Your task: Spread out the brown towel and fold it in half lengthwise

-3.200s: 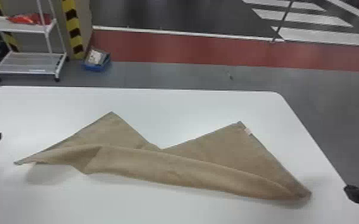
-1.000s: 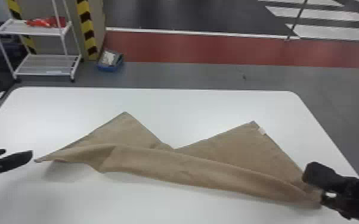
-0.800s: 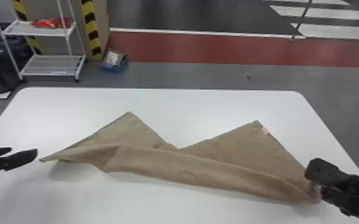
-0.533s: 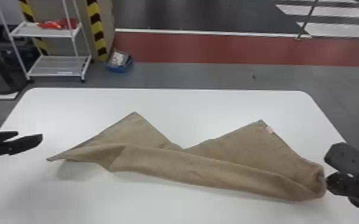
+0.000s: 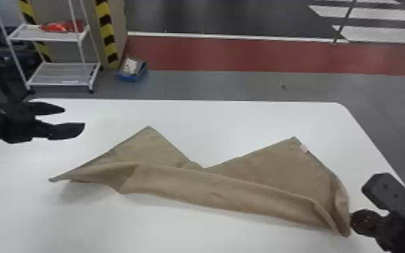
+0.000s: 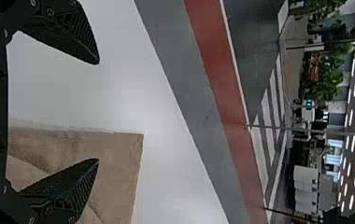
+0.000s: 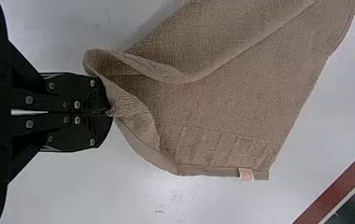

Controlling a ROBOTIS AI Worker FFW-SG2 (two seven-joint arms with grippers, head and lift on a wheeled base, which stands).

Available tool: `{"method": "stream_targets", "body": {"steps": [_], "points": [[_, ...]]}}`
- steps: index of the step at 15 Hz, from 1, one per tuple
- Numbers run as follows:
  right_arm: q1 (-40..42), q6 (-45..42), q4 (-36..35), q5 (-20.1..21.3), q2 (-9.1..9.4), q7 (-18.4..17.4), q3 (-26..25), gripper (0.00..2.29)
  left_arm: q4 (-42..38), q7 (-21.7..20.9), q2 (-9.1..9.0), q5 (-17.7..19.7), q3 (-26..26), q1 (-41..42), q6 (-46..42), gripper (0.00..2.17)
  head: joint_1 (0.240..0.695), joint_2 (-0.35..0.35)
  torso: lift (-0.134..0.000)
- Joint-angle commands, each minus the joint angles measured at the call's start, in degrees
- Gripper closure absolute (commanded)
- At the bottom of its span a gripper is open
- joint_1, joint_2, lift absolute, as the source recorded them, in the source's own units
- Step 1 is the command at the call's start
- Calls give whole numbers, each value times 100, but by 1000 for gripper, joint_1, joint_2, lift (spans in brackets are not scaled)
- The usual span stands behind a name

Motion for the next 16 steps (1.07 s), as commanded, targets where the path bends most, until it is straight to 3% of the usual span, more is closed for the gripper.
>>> {"method": "stream_targets", "body": {"steps": [1, 2, 4, 6, 11, 13, 16], "points": [[154, 35, -113, 221, 241, -2, -5, 1679, 1176, 9, 32, -235, -1045, -932, -624, 218, 695, -106, -123], [216, 53, -139, 274, 320, -2, -5, 1679, 1765, -44, -3, -253, -1476, -1327, -941, 238, 695, -114, -123], [286, 105, -175, 344, 426, -11, 4, 1679, 2275, -18, -117, -244, -1845, -1661, -1222, 269, 695, -133, -123], [330, 105, -183, 424, 566, -20, 4, 1679, 2732, 26, -364, -261, -2162, -1907, -1486, 599, 695, -158, -123], [348, 140, -183, 485, 602, -11, 30, 1679, 3347, 369, -1014, -543, -2654, -2233, -1486, 603, 695, -229, -123], [383, 140, -192, 485, 602, -11, 30, 1679, 3707, 562, -1172, -578, -2759, -2391, -1697, 599, 695, -248, -123], [506, 140, -315, 485, 593, -11, -58, 1679, 3997, 923, -1260, -789, -3049, -2488, -2101, 599, 695, -267, -123]]}}
